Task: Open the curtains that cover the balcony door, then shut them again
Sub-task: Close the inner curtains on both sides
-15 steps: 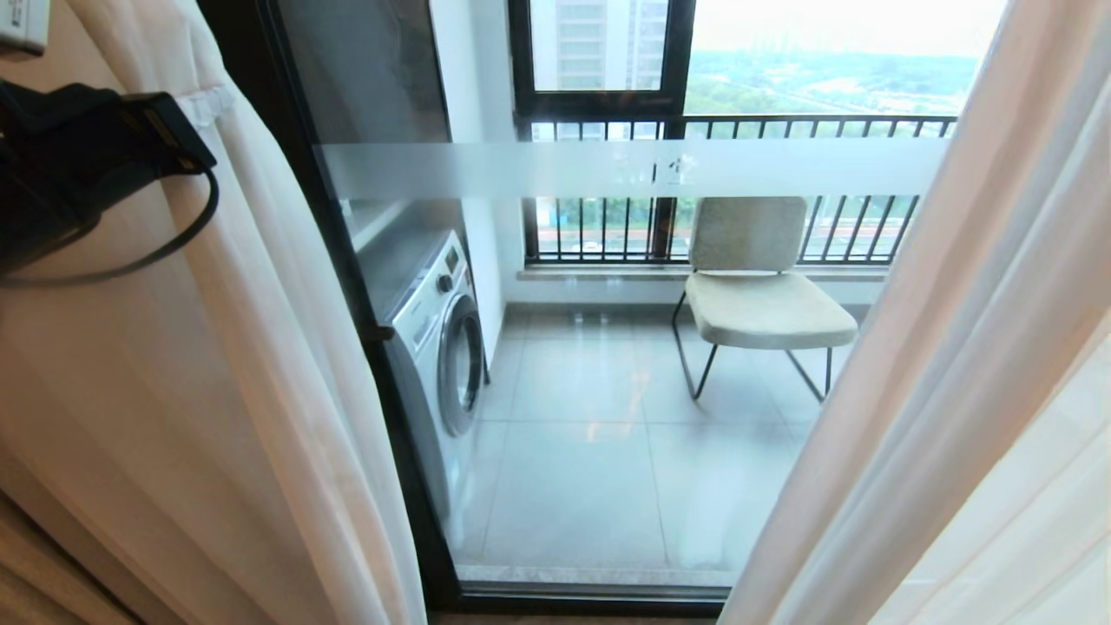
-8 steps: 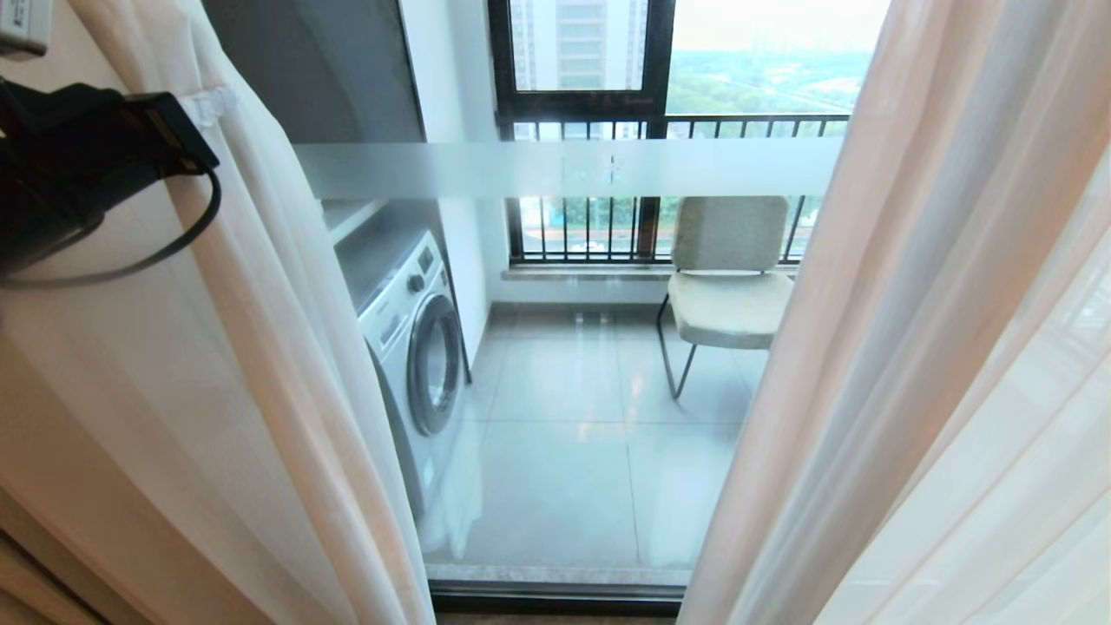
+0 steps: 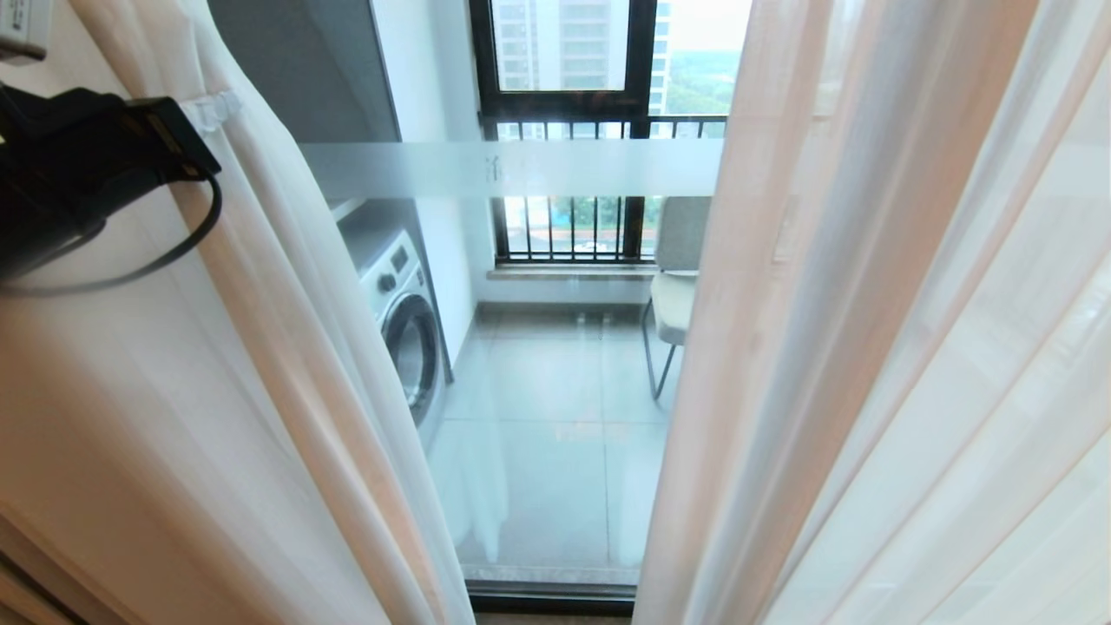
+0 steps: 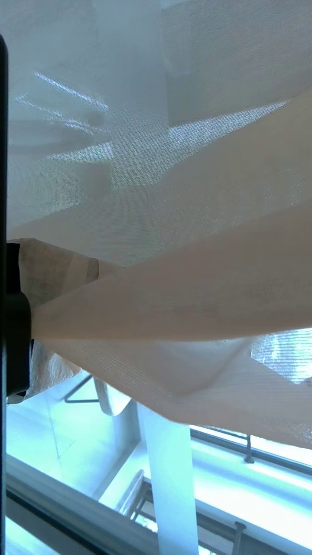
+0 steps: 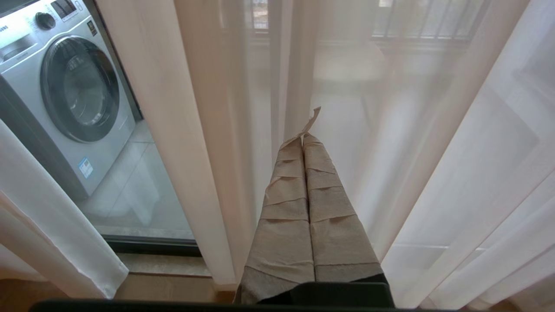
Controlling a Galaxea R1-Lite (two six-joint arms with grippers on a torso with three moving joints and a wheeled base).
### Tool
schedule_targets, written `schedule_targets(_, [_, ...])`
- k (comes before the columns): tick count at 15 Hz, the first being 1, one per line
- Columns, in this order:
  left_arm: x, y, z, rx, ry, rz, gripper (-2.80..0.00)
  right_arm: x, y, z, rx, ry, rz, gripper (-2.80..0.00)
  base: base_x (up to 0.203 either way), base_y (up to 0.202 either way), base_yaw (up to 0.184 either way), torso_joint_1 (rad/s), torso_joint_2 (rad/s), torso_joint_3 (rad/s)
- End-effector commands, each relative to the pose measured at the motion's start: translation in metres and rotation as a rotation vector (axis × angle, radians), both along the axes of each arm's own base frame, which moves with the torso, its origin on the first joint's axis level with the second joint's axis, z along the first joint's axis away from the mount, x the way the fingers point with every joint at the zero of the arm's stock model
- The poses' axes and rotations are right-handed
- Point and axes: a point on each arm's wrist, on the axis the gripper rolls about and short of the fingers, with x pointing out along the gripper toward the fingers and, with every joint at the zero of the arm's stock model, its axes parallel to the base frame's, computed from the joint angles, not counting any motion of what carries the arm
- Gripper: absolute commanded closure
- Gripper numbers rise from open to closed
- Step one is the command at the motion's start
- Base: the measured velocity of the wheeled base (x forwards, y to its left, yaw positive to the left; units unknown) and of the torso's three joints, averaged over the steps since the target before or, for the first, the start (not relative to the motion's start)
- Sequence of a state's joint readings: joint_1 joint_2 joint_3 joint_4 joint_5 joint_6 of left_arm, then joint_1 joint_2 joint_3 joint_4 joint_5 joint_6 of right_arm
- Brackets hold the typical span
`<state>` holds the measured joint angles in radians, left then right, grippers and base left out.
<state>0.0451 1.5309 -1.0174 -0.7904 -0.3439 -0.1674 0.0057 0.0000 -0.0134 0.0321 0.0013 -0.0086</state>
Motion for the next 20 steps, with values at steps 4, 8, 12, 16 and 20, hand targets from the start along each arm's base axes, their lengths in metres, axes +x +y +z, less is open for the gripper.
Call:
schedule_targets(4, [-0.002, -0.004, 0.001, -0.001, -0.006, -0.014, 0.0, 0.0, 0.0, 0.0, -0.001, 0.0, 0.001, 0.0, 0.0, -0.189, 0.002, 0.004, 0.0, 0.002])
schedule_targets(8, [-0.002, -0.009, 0.0, -0.001, -0.004, -0.03, 0.0, 0.0, 0.0, 0.0, -0.001, 0.001, 0.001, 0.0, 0.0, -0.189, 0.005, 0.002, 0.0, 0.002])
schedule_targets(12, [-0.004, -0.014, -0.001, -0.001, 0.002, -0.046, 0.0, 0.0, 0.0, 0.0, -0.001, 0.001, 0.001, 0.0, 0.0, -0.192, 0.001, 0.0, 0.0, 0.002])
schedule_targets(16, [-0.003, -0.019, -0.001, -0.001, 0.004, -0.065, 0.0, 0.0, 0.0, 0.0, -0.001, 0.001, 0.001, 0.0, 0.0, -0.191, 0.003, 0.004, 0.0, 0.004])
schedule_targets(20, [-0.005, -0.021, -0.001, -0.002, 0.001, -0.07, 0.0, 0.0, 0.0, 0.0, -0.001, 0.001, 0.001, 0.0, 0.0, -0.191, 0.006, 0.003, 0.0, 0.002])
